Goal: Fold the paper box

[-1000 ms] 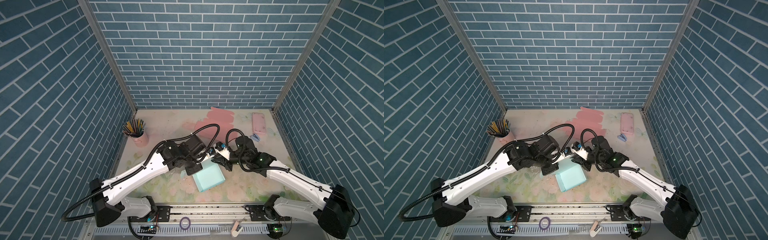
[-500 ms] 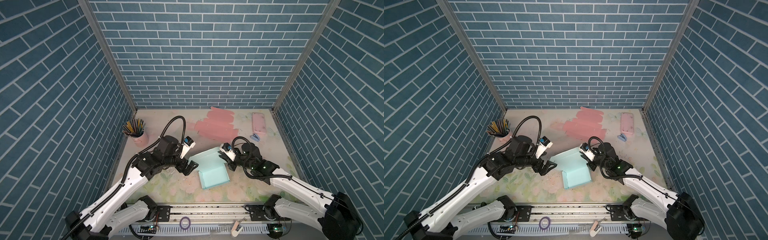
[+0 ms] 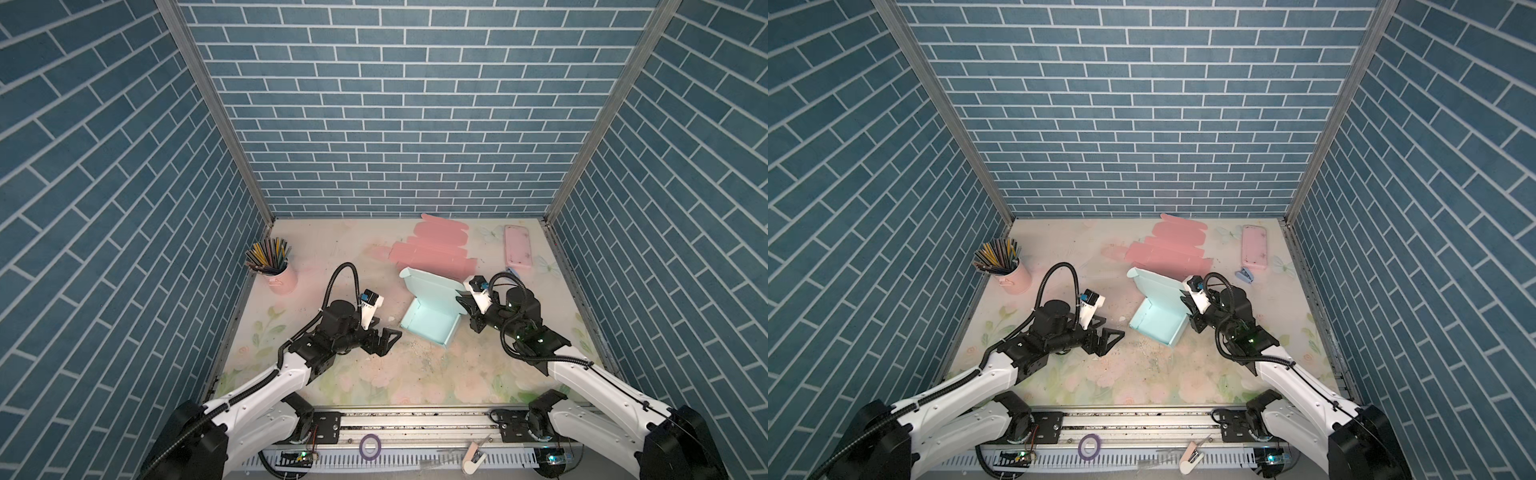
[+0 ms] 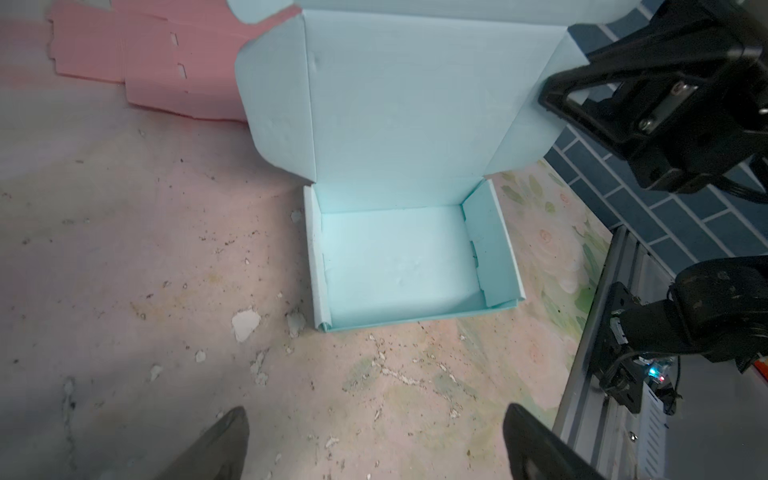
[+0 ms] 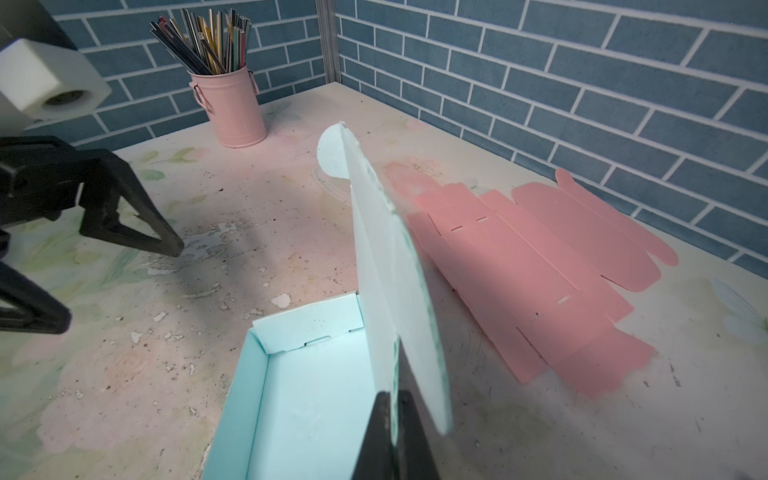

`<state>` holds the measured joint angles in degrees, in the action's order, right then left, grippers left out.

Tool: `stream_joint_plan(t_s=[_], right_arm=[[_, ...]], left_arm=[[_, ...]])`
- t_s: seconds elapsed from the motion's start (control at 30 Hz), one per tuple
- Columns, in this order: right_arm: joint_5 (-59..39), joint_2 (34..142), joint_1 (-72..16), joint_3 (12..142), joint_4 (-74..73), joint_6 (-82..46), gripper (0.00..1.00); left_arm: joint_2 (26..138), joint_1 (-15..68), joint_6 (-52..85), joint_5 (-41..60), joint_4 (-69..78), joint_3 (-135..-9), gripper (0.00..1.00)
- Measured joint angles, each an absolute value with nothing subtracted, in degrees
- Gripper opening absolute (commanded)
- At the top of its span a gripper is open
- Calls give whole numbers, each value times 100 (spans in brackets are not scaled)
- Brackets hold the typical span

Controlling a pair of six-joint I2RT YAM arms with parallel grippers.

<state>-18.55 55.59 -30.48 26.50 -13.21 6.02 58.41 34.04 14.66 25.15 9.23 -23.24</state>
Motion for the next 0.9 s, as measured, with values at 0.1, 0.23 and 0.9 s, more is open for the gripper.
stream_joint_plan(t_s=[0.1,0.23,0.9], right_arm=[[-1907,5605,-3046,2650,-1337,578,0],[-1957,5640,-3030,2650,-1380,576,0],[-2014,6211,-2917,2770,-1643,475,0]], left_arm=[[6333,3173,1354,2641,1651,-2327,96],[7070,2672,1334,2989,2475,-2362,97],[10110,2274,972,4797,4036,-4237,99]])
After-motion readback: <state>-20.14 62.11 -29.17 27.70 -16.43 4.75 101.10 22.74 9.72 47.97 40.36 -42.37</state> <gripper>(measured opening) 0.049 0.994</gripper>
